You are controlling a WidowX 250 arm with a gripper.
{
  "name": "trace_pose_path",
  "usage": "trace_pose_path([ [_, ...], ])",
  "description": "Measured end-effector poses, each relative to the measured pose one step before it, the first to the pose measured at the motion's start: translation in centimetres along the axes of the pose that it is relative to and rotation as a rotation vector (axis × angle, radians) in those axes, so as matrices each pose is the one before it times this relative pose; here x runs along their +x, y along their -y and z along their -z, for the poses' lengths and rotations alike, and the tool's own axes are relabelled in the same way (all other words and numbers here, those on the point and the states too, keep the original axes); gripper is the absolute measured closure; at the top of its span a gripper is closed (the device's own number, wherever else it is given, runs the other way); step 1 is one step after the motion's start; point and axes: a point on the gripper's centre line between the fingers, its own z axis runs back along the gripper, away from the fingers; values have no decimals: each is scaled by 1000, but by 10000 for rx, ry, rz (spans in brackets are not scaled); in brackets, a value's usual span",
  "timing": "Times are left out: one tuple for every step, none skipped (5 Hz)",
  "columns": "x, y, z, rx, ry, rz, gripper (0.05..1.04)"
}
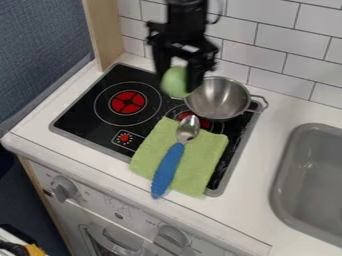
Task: Put the green object in the silver pot
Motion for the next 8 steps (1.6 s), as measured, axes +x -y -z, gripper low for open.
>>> trace_pose_path([
  [2187,1305,830,88,-123,119,333],
  [1214,330,1316,165,-356,54,333],
  [1149,125,955,85,-245,36,333],
  [870,601,462,4,-78,194,333],
  [158,191,347,-78,-54,89,290],
  [131,180,0,-160,13,7,82],
  [-134,129,-1,-82,-85,23,78],
  [-882,-587,-999,-33,208,-295,83],
])
